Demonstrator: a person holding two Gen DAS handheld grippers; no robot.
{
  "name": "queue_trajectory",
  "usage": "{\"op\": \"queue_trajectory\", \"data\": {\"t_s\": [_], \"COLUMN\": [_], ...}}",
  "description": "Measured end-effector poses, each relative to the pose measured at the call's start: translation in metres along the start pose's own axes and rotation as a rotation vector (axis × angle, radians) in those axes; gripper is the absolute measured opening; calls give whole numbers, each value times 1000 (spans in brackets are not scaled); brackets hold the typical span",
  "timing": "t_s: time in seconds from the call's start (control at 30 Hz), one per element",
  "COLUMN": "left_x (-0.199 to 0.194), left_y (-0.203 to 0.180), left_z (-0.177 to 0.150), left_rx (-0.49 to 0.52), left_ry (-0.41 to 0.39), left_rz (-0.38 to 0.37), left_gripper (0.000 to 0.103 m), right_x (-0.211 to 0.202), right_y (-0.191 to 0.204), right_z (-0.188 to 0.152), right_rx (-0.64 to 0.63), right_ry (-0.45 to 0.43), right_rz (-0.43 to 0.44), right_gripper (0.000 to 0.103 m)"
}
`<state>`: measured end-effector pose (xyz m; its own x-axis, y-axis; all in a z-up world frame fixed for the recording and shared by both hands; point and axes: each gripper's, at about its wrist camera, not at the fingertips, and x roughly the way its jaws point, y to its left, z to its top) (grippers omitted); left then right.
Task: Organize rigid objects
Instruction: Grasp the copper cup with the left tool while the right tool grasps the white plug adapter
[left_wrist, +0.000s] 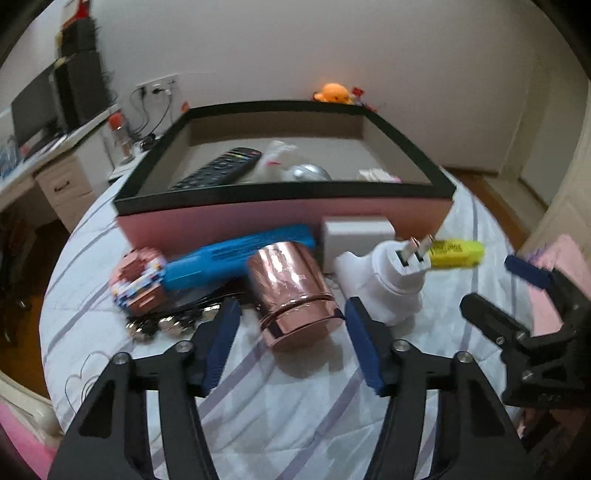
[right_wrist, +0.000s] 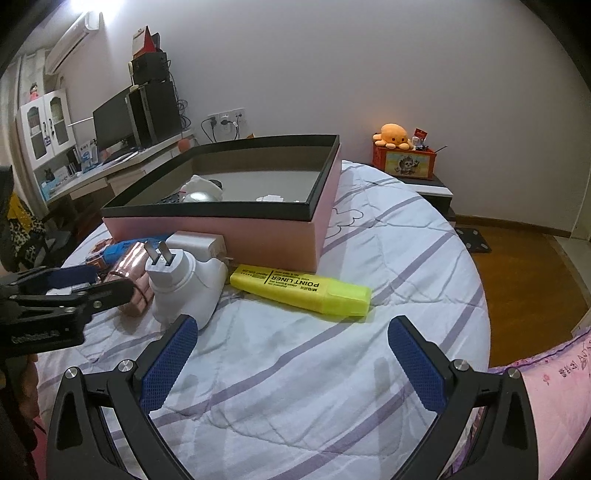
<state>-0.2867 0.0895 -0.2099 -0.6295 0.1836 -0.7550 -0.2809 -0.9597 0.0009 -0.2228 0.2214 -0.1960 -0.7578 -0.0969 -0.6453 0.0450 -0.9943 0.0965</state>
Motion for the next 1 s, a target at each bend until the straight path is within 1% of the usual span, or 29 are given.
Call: {"op": "queue_trajectory", "data": {"t_s": [0.1, 0.23, 0.27, 0.33, 0.5, 0.67, 0.9, 1.0], "left_x": [8, 18, 18, 20, 15, 3, -23, -29], "left_y": [-7, -4, -3, -2, 7, 14, 31, 41], "left_z": [4, 9, 9, 9, 6, -8, -39, -48], "left_rx": [24, 1, 0, 7, -9, 2, 14, -1], "left_ry": [10, 40, 37, 31, 16, 24, 37, 37], "left_rz": [28, 41, 41, 33, 3, -16, -40, -40], "left_gripper": [56, 58, 58, 56, 52, 50, 48, 48], "right_x": [0, 3, 3, 4, 5, 6, 8, 18], "right_y": [-3, -5, -5, -5, -2, 8, 35, 49], "right_z": [0, -1, -1, -1, 0, 1, 3, 7], "right_rx": [8, 14, 14, 14, 8, -4, -31, -33], "right_ry": [0, 9, 10, 12, 15, 25, 44, 75], "right_rz": [1, 0, 2, 4, 11, 18, 35, 68], "right_gripper": [103, 103, 103, 103, 103, 103, 103, 103]}}
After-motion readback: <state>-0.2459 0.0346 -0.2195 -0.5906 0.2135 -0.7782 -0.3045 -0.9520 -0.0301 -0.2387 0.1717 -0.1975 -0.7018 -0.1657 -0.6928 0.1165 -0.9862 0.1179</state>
